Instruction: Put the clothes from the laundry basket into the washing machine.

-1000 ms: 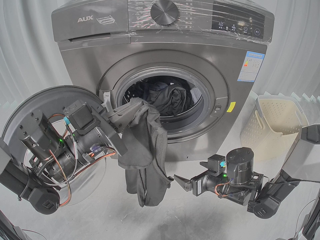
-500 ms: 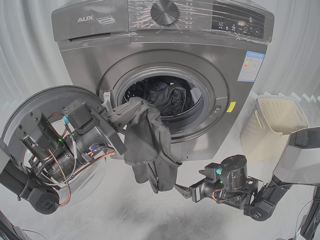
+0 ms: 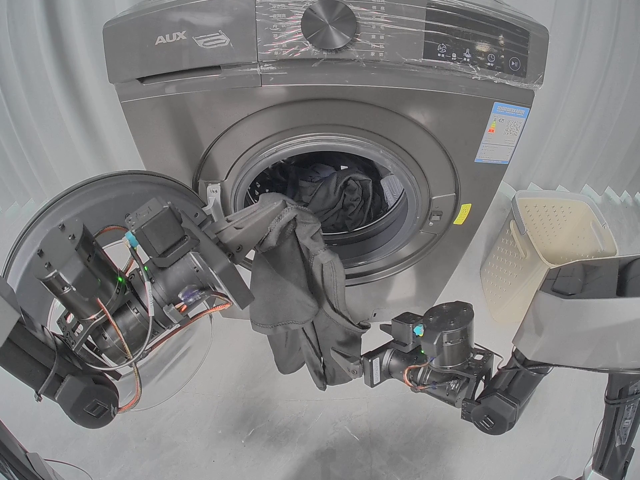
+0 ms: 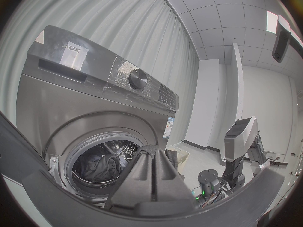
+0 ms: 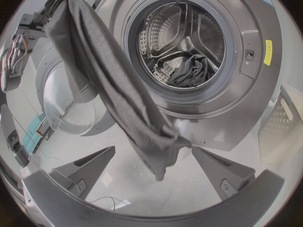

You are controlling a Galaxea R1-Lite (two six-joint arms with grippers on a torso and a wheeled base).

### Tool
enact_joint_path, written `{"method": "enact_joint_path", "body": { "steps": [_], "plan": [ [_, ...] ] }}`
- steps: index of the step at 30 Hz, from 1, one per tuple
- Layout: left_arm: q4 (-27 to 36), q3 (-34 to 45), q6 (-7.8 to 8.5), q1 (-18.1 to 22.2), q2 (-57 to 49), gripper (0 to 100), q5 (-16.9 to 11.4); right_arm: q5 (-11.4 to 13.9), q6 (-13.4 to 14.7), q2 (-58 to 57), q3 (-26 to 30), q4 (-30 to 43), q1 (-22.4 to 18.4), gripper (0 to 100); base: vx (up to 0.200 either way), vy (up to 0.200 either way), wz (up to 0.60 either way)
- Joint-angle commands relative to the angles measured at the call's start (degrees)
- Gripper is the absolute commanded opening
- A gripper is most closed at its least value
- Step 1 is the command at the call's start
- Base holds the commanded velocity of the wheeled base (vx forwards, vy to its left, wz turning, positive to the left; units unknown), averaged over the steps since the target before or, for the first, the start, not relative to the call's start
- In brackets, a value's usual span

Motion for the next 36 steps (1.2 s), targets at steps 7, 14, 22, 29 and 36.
{"method": "enact_joint_path", "body": {
  "steps": [7,14,22,29,36],
  "plan": [
    [-0.04,-0.39,-0.06,0.01,-0.12,0,0.09,0.12,0.50,9.37,-8.29,-3.36,0.95,100,0.000,0.000,0.00],
    [-0.12,-0.65,-0.15,0.63,-0.03,0,0.09,1.08,0.50,10.77,-9.96,-8.10,1.74,0,0.000,0.000,0.00],
    [-0.04,-0.39,-0.59,1.33,0.14,0,0.09,0.64,-0.03,0.14,-3.46,-7.40,-0.80,0,0.000,0.000,0.00],
    [-0.04,-0.65,-0.68,3.79,0.32,0,0.01,0.82,-0.38,-12.08,3.31,-7.66,-4.94,0,0.000,0.000,0.00],
    [-0.04,-0.65,-0.59,6.25,0.49,0,0.01,0.64,0.24,-20.69,5.24,-8.28,-5.90,0,0.000,0.000,0.00]
  ]
}}
